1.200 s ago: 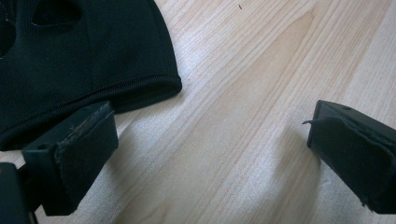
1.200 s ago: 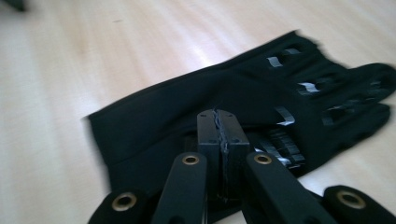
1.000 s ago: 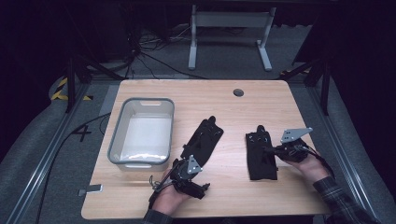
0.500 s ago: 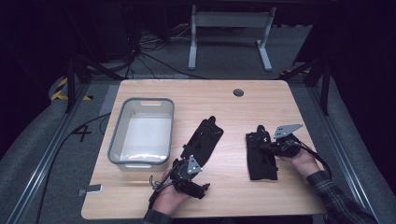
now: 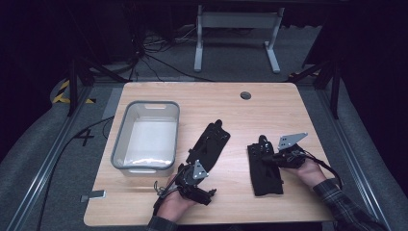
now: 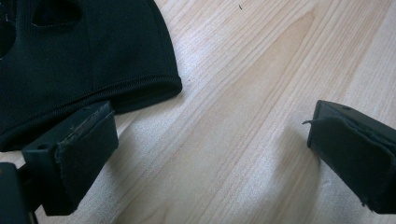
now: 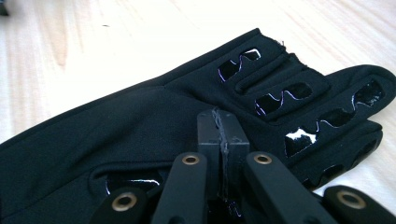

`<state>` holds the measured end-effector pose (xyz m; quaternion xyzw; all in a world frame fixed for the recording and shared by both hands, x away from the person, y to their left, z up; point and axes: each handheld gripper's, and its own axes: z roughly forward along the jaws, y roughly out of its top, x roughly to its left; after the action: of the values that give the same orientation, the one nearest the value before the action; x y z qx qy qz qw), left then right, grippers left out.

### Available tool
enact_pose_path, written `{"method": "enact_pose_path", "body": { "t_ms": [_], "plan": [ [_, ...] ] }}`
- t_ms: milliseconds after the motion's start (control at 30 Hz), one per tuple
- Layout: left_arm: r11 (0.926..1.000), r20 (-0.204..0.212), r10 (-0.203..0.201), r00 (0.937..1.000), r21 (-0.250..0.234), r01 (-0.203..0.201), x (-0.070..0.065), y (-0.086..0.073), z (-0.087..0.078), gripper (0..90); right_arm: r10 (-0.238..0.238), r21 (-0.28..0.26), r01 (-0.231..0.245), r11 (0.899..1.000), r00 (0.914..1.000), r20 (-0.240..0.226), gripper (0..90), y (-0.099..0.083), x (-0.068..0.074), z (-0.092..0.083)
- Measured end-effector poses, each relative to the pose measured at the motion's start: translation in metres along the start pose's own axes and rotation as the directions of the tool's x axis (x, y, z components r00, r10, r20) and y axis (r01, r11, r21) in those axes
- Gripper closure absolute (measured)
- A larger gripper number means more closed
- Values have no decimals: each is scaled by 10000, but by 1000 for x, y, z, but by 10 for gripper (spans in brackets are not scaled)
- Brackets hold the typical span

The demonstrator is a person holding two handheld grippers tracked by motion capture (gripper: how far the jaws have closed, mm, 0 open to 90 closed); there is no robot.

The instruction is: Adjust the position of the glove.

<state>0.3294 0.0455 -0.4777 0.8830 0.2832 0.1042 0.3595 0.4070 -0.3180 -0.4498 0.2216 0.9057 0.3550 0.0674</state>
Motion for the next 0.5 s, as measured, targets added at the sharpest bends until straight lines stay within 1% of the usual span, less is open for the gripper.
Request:
{"method": "enact_pose_path", "body": {
  "t_ms": [233,300,400,467,500],
  "plan": [
    [10000,-11,-4,10000,1,4,0,0,0,20,-70,-18,70,10000,9997,-215,895,-4,18,-2],
    [10000,-15,-11,10000,-1,11,0,0,0,20,-79,9,79,10000,9998,-202,894,-5,22,-3],
    [10000,-17,-8,10000,0,8,0,0,0,21,-148,52,149,9999,9997,-195,894,-5,24,-4],
    [10000,-26,-16,10000,-1,16,0,0,0,21,-211,-44,210,9998,9997,-113,887,-5,23,-6],
    [10000,-35,-36,10000,-5,36,0,0,0,21,-197,-121,196,9997,9998,-50,867,-5,23,-7]
  ]
}}
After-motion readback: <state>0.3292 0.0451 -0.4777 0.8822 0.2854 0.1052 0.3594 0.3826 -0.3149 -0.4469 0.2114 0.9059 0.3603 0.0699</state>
